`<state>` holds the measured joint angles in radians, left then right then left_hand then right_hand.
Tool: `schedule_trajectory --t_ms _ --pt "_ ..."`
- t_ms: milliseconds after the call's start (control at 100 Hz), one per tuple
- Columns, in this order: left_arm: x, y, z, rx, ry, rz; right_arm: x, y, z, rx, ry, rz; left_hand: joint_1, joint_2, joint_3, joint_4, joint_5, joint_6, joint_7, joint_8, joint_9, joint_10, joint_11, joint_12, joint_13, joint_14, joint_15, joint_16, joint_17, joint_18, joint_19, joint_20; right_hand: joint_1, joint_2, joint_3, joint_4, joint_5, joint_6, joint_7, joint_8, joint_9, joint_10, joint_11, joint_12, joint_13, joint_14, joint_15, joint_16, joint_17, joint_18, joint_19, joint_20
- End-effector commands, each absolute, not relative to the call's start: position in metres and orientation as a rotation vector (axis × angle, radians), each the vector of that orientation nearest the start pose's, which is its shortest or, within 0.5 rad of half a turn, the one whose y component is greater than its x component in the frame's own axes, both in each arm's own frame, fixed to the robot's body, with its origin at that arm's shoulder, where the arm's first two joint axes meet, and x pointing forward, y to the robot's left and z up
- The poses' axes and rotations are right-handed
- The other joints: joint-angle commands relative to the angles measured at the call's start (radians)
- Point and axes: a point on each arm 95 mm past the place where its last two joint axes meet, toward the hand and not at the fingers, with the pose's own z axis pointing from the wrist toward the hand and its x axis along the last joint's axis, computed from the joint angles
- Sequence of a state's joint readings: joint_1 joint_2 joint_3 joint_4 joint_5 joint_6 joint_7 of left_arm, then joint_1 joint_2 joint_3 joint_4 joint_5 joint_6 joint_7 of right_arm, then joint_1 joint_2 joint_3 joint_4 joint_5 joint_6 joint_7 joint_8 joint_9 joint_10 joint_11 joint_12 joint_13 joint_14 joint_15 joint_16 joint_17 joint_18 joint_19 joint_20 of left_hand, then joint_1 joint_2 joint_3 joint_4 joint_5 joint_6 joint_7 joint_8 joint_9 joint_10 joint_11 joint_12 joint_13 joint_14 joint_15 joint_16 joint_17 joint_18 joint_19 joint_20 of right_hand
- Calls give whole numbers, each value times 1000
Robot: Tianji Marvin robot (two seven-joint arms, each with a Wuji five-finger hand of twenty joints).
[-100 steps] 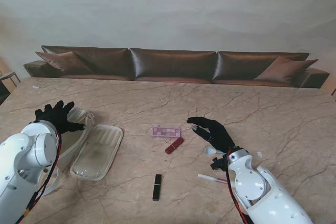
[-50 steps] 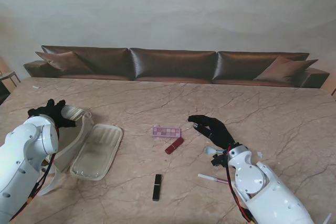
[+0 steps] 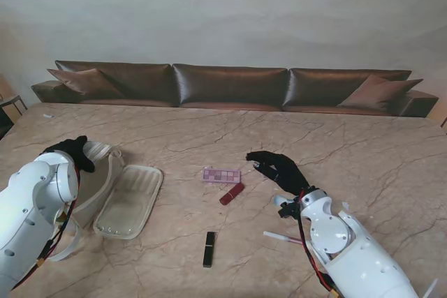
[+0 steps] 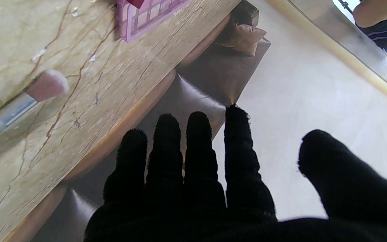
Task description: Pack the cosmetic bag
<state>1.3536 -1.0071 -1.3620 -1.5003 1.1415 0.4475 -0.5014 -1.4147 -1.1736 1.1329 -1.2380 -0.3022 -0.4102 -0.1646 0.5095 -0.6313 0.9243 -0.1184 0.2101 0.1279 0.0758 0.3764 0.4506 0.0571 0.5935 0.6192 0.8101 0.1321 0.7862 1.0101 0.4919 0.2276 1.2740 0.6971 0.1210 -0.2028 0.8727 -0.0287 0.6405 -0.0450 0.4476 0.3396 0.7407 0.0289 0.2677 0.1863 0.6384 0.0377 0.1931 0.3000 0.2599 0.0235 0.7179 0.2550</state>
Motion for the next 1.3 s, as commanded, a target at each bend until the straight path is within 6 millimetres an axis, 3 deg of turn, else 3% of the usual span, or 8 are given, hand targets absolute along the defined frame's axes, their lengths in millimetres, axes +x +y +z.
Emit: schedule_trajectory --t_ms 0,50,110,250,310,600,1000,1290 --pt "462 148 -287 -1625 1259 -684 429 8 -364 -1908 -1201 -2474 78 73 108 17 197 -93 651 210 124 -144 109 86 77 2 47 42 82 -8 111 -9 9 -12 14 -8 11 -31 7 3 19 -23 10 9 15 -33 11 8 4 -10 16 2" --pt "462 148 -289 -1636 1252 -696 428 9 -363 -1905 -1205 -2474 201 44 59 -58 235 -152 776 245 254 -155 36 241 119 13 57 39 157 -18 182 -38 10 -12 14 -8 10 -31 7 3 18 -22 9 8 15 -33 11 8 3 -11 16 2" --pt "463 148 -291 -1647 1218 -716 428 10 -361 -1900 -1211 -2475 320 49 21 -102 278 -217 925 262 387 -161 -13 327 197 27 101 34 249 -7 262 -56 9 -12 14 -8 11 -32 7 3 19 -21 9 8 16 -33 11 8 5 -12 16 2" --pt "464 146 -296 -1704 1144 -794 429 14 -357 -1883 -1241 -2471 359 98 -14 -137 453 -254 1028 233 592 -131 71 306 421 45 243 -22 499 33 442 -153 12 -13 16 -8 17 -32 11 4 28 -17 12 9 28 -24 16 11 10 -14 19 2" --pt "463 144 -298 -1736 1123 -827 431 15 -355 -1868 -1281 -2464 338 87 2 -131 478 -244 1031 221 643 -115 99 307 451 23 355 -49 566 -3 527 -196 12 -12 16 -9 16 -36 10 4 35 -15 15 11 37 -17 22 14 14 -15 22 3" --pt "462 131 -305 -1794 1045 -940 440 30 -342 -1793 -1425 -2440 301 113 -13 -89 455 -243 1066 318 710 -166 311 333 464 -56 657 -167 594 -143 728 -119 21 -43 29 -9 9 -37 13 6 39 -16 30 18 55 -10 31 29 26 -6 37 8" --pt "457 102 -296 -1863 921 -1080 465 66 -325 -1746 -1686 -2407 338 158 -76 -91 441 -250 1089 420 731 -209 395 292 463 -67 719 -213 597 -156 762 -95 64 -242 131 -45 -8 -53 35 22 44 -33 90 46 112 -10 58 70 77 9 100 49" --pt "447 91 -280 -1890 904 -1169 481 81 -333 -1796 -1768 -2350 359 175 -111 -96 437 -249 1084 460 725 -216 409 290 462 -65 720 -215 597 -155 763 -92 81 -271 135 -59 -16 -48 40 25 35 -32 97 49 112 -9 55 74 75 11 102 53"
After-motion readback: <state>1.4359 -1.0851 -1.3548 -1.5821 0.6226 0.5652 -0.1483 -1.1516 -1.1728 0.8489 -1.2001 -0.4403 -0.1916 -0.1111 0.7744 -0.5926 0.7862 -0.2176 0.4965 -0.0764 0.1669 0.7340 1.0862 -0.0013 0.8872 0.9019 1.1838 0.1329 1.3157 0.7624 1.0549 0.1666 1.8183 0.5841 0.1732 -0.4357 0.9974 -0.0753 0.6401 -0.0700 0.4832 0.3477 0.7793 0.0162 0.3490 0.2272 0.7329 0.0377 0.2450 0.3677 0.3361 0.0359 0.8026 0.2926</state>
